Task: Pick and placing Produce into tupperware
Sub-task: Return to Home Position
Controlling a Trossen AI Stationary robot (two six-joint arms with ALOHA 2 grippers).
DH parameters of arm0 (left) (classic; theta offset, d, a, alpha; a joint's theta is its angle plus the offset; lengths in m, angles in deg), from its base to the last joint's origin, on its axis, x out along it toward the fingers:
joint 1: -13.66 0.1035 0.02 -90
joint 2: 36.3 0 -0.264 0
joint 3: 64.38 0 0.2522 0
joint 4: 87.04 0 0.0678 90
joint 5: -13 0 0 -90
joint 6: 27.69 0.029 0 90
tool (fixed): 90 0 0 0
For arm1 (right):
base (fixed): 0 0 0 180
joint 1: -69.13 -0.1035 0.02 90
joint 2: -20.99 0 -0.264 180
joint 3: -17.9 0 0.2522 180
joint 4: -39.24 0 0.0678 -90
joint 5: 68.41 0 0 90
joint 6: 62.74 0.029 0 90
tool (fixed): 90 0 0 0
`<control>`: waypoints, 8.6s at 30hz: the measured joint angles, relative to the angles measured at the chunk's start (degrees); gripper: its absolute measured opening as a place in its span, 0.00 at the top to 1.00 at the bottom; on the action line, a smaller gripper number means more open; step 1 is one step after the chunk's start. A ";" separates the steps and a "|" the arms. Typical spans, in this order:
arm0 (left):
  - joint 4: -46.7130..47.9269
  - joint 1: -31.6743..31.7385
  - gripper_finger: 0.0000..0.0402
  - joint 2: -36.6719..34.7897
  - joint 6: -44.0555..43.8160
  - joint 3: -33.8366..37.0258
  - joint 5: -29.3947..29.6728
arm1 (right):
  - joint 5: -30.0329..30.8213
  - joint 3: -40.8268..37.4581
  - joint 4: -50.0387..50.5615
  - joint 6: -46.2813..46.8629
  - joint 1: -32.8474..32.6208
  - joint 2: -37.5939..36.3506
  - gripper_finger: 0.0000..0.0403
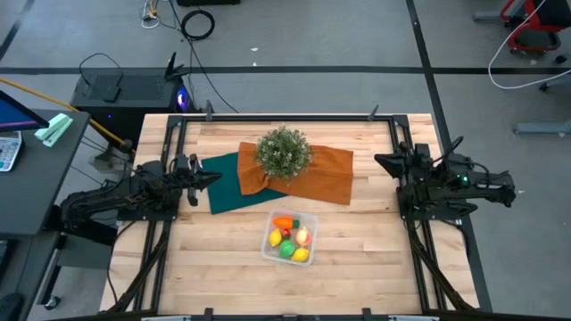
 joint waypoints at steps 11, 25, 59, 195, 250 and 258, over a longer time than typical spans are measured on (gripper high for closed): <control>-0.09 0.00 0.91 0.00 0.00 -0.02 0.00 | -1.60 -13.30 -22.46 2.98 0.02 -0.08 1.00; -0.04 0.00 0.93 0.00 -0.04 -0.02 0.00 | -2.80 -16.99 -29.12 0.59 0.09 0.00 1.00; -0.02 0.00 0.91 0.00 -0.02 -0.02 0.01 | -17.00 -17.15 -8.58 -0.28 0.09 0.02 1.00; -0.04 -6.43 0.93 0.00 16.00 -0.04 0.15 | -17.70 -15.66 -6.49 -17.66 0.06 5.47 1.00; -0.03 -6.43 0.93 0.00 16.00 -0.04 0.15 | -17.73 -15.64 -6.49 -17.66 0.06 5.47 1.00; -0.04 -6.43 0.90 0.00 16.00 -0.04 0.15 | -17.72 -15.64 -6.48 -17.66 0.06 5.48 1.00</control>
